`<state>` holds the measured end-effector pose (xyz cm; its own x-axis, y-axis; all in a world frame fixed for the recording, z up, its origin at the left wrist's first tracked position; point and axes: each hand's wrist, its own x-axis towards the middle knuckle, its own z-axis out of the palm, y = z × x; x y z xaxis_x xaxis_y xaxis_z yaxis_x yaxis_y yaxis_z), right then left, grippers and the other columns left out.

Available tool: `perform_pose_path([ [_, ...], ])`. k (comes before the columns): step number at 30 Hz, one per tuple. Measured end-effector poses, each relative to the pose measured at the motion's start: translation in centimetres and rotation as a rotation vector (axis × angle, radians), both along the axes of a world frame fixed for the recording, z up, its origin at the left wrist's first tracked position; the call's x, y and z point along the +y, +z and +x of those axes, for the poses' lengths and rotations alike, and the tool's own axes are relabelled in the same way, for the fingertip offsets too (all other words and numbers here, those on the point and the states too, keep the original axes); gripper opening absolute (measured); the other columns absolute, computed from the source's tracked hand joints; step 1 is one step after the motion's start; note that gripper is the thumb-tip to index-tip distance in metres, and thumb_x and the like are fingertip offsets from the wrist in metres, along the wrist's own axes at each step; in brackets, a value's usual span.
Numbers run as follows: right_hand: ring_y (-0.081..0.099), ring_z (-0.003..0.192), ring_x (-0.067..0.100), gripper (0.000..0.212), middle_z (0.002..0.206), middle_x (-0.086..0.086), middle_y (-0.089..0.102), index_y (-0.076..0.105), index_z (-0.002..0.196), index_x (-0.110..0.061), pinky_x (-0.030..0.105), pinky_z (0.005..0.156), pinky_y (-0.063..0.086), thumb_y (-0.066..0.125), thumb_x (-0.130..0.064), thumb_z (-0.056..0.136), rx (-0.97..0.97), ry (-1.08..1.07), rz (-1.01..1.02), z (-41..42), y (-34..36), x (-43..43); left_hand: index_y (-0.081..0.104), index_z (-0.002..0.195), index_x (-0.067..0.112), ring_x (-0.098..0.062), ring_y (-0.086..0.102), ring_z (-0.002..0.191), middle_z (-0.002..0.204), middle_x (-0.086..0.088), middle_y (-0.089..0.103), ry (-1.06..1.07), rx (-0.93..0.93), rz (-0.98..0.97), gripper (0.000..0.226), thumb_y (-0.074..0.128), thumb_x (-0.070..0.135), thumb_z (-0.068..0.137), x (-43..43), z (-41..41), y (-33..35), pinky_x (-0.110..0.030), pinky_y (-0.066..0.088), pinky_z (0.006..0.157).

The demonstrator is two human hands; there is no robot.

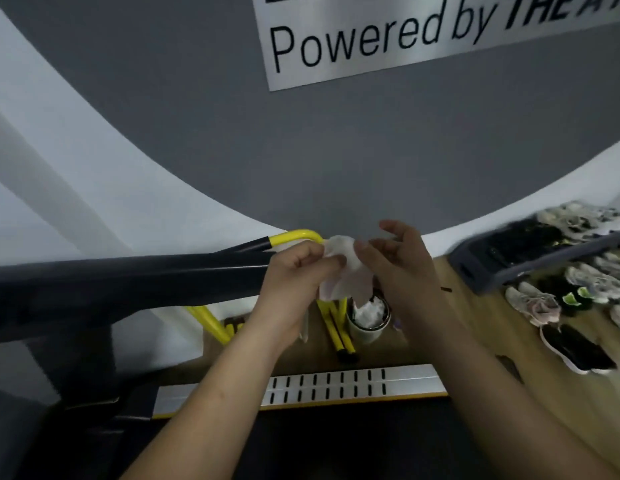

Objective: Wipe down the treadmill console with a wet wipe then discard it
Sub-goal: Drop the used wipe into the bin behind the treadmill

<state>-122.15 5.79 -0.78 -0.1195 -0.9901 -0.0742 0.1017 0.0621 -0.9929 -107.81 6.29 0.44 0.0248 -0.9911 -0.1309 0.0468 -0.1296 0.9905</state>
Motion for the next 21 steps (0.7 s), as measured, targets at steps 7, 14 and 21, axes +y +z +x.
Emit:
perform_pose_path([
  [7, 0.067, 0.085, 0.007, 0.026, 0.095, -0.009, 0.071, 0.067, 0.107, -0.026, 0.02, 0.07, 0.055, 0.076, -0.026, 0.083, 0.322, 0.04, -0.035, -8.5, -3.6, -0.9, 0.043, 0.066, 0.012, -0.02, 0.05, 0.058, 0.063, -0.01, 0.049, -0.016, -0.011, 0.081, 0.039, 0.08, 0.016, 0.079, -4.2, -8.0, -3.0, -0.025, 0.045, 0.057],
  [14, 0.065, 0.068, 0.008, 0.014, 0.076, -0.003, 0.069, 0.064, 0.087, -0.027, 0.018, 0.058, 0.05, 0.072, -0.016, 0.086, 0.314, -0.171, 0.017, -12.7, -6.6, -6.3, 0.073, 0.096, 0.019, -0.015, 0.072, 0.08, 0.091, -0.002, 0.075, -0.13, -0.132, 0.045, 0.021, 0.071, 0.001, 0.086, -10.1, -11.6, -6.4, -0.025, 0.057, 0.063],
  [21, 0.067, 0.08, 0.013, 0.026, 0.08, -0.007, 0.066, 0.058, 0.077, -0.029, 0.04, 0.076, 0.058, 0.072, -0.009, 0.085, 0.404, -0.183, 0.068, -13.3, -9.2, -13.8, 0.077, 0.09, 0.017, 0.0, 0.067, 0.084, 0.087, 0.011, 0.073, -0.215, -0.337, -0.046, 0.006, 0.076, 0.021, 0.085, -16.1, -13.0, -10.7, -0.02, 0.054, 0.078],
])
